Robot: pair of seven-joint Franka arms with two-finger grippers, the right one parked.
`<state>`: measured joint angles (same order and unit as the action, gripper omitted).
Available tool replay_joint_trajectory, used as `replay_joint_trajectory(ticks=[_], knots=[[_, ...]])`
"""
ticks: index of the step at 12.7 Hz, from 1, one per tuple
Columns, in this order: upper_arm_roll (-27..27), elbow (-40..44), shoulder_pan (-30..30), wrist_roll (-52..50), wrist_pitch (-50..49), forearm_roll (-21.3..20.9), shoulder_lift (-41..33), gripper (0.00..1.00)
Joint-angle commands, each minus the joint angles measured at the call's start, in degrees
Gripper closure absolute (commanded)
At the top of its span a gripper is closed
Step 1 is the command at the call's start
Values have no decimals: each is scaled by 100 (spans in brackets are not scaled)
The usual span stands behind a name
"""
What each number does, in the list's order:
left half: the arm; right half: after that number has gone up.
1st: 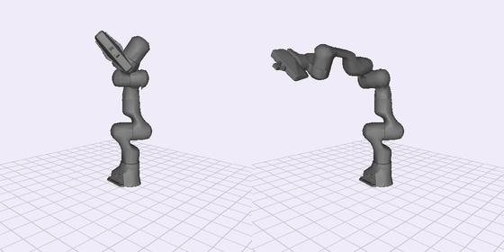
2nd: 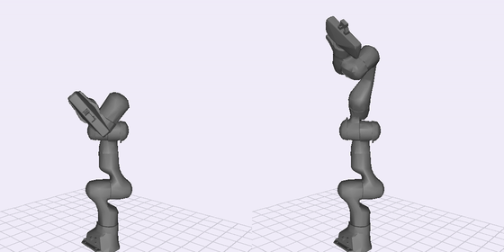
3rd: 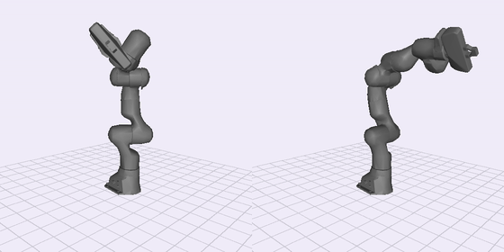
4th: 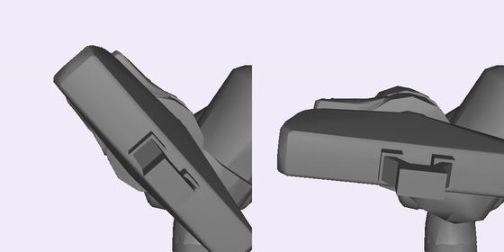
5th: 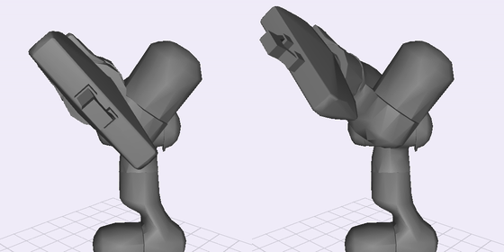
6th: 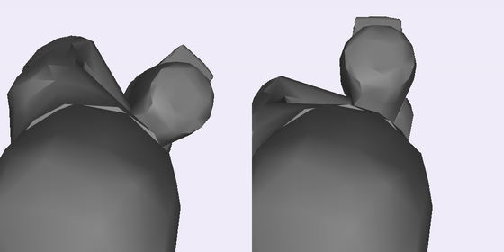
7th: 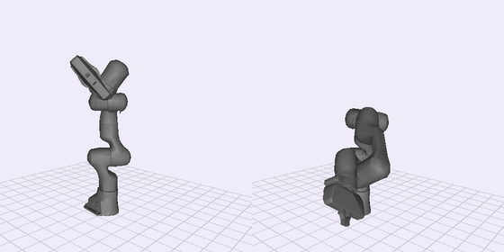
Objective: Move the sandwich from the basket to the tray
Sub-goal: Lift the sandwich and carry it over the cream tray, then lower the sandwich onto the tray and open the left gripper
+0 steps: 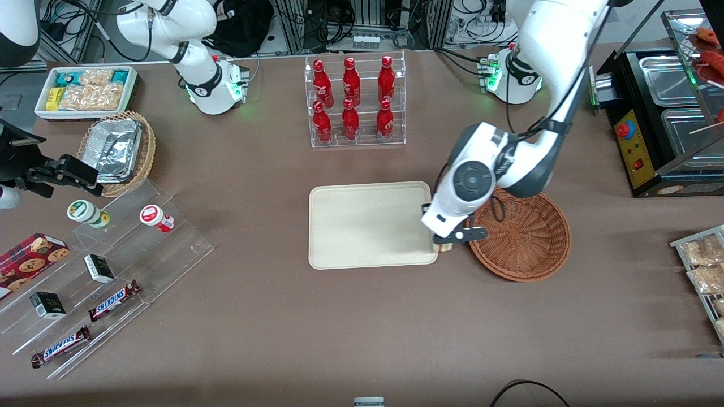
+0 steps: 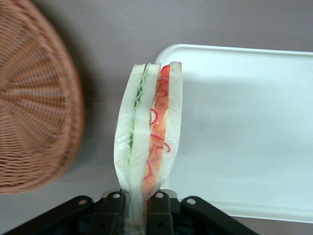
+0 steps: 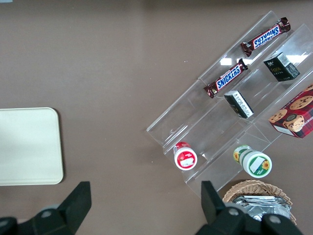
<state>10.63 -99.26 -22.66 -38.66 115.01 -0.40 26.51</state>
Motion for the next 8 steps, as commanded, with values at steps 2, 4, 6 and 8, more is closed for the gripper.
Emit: replay_joint_trajectory(ticks=[2,4,6,8], knots=[[-61,802,-597,-667,-66,22,626,96],[-69,1004,-931,-1080,152,-13,864,96],[-69,1058,-1143,-1415,521,-22,1048,96],[-69,1302,-1362,-1722,602,-48,1285,96]])
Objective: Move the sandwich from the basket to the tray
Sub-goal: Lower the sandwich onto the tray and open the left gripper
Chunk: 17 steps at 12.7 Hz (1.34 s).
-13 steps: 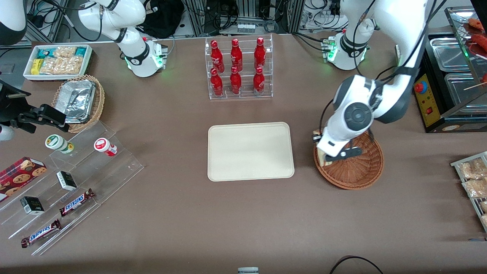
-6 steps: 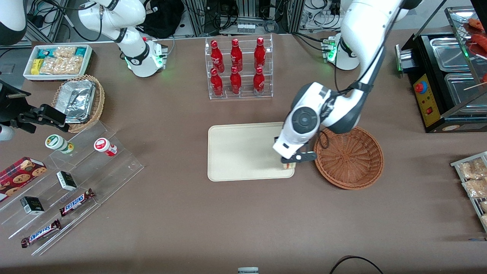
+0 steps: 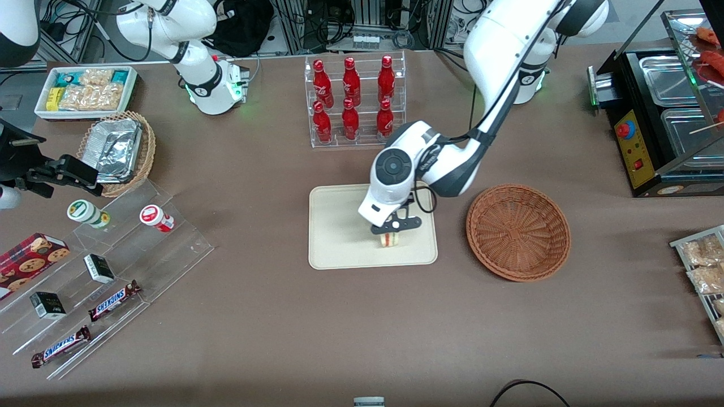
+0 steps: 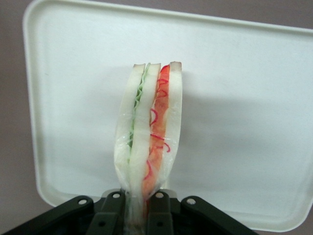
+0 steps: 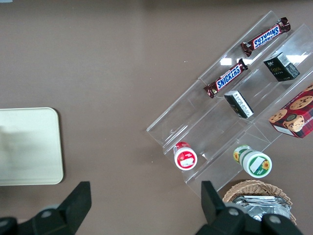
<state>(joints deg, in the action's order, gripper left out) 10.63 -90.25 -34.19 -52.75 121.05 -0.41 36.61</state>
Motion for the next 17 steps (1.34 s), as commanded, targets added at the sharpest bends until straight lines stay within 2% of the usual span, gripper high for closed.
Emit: replay_joint_trajectory(ticks=[1,6,11,12,13,14,17], knots=[[-70,507,-298,-445,-11,-47,380,96],[-96,543,-449,-569,-3,-108,495,96],[-96,772,-449,-1096,-3,-548,689,93],[-96,772,-449,-1105,6,-522,689,77],[-96,772,-431,-1106,6,-496,672,17],[-88,780,-422,-1132,-3,-487,628,0],[-96,772,-448,-1071,-108,-565,339,0]])
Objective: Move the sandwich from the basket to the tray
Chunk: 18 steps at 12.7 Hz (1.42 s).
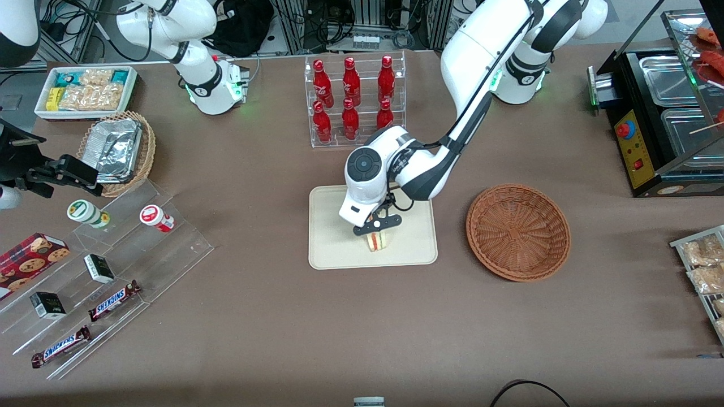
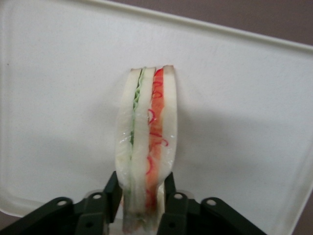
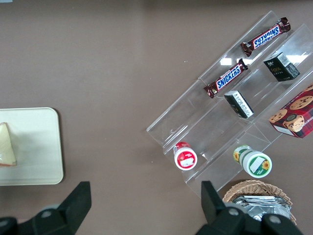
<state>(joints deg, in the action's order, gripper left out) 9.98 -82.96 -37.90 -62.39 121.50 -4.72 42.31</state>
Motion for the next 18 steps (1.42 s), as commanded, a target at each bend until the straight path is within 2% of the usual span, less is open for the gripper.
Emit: replay_joint_trajectory(ticks=[1,6,8,10,12,14,18], knots=[[-31,43,-78,-98,-309,-143,-398,0],[-48,43,133,604,-1074,-126,-1013,0],[-40,25,457,631,-1312,-73,-1216,0],[-40,7,668,1216,-1680,-56,-1374,0],[-48,-10,897,1386,-2163,-81,-1497,0],[-40,-45,1362,1596,-2314,-125,-1568,0],[-39,-667,2056,2659,-2490,-64,-2138,0]])
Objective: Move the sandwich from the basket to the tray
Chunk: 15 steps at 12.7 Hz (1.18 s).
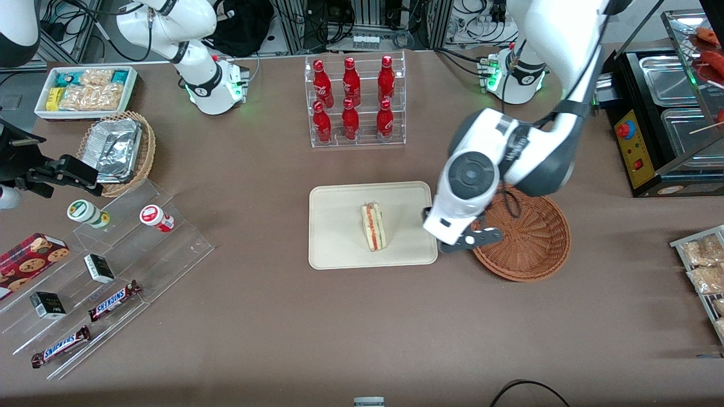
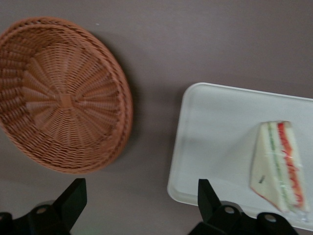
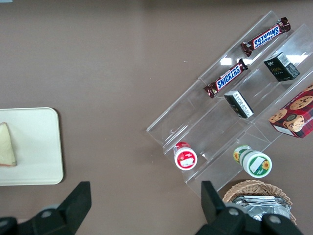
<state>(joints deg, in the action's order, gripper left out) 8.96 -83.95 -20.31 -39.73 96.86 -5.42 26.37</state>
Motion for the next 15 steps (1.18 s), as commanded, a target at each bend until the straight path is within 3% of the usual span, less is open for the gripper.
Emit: replay_joint_trajectory(ticks=[1,8,12,15], knots=[[62,-762,483,666,-27,15,-719,0],[71,-1747,1310,1924,-141,41,-1932,0],[115,-1845,1951,3030,-711,366,-2451,0],[71,-1792,2303,3744,-1160,384,-2785,0]])
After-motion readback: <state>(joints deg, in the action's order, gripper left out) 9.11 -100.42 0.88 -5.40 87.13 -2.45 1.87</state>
